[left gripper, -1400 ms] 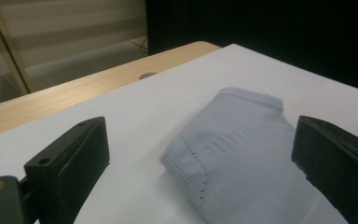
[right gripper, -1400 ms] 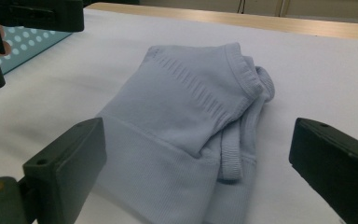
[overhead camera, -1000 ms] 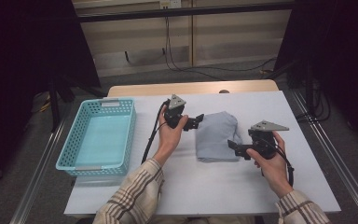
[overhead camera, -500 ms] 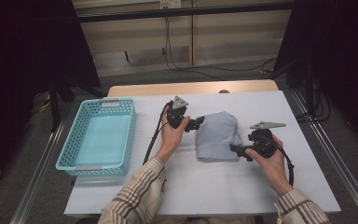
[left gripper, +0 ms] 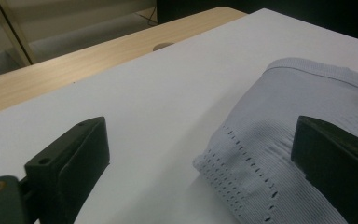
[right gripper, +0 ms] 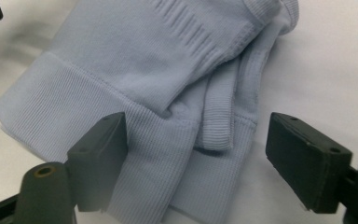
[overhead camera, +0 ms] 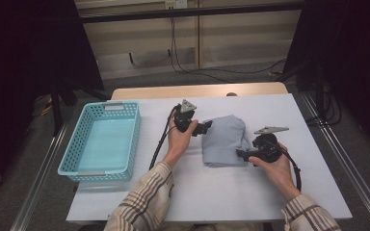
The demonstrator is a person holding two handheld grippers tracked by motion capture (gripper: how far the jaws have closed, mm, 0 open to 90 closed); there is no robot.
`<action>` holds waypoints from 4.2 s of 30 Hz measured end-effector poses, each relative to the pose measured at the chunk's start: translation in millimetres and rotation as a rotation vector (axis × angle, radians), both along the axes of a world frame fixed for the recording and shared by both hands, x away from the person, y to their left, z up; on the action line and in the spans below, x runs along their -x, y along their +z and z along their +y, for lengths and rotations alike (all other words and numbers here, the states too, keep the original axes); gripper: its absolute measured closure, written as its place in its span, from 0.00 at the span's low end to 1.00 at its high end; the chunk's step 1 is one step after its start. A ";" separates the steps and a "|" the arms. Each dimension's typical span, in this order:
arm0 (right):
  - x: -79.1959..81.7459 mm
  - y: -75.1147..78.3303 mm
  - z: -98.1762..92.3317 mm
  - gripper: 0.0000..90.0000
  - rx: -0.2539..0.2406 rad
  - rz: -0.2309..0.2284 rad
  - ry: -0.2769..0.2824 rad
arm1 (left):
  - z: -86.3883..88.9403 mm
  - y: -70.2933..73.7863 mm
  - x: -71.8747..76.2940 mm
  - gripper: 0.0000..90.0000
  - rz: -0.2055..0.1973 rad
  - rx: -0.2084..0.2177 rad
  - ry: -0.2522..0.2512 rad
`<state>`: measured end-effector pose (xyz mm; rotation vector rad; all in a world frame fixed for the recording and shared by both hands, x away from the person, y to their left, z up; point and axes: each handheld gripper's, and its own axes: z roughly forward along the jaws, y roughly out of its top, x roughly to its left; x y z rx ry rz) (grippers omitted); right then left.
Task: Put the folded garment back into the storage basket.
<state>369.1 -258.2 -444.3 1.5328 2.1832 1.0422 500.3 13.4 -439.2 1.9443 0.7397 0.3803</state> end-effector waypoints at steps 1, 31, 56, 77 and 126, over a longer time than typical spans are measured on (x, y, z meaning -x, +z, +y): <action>-1.1 -1.6 -0.9 0.28 0.008 -0.013 0.006 | -0.9 -0.1 0.3 0.04 0.000 0.012 -0.002; 2.9 -3.2 1.2 0.86 -0.039 0.104 0.020 | 5.8 -0.7 -4.7 0.05 0.051 0.007 0.020; 3.4 -3.6 1.0 0.87 -0.047 0.099 0.006 | -20.6 -17.4 -10.9 0.49 0.244 -0.039 -0.012; 4.3 -4.7 0.7 0.88 -0.024 0.038 0.015 | -21.4 -19.4 -3.2 0.85 0.244 -0.017 -0.050; 20.5 27.6 2.7 0.89 -0.162 -0.042 -0.002 | -4.7 19.2 7.6 0.85 0.153 0.080 -0.054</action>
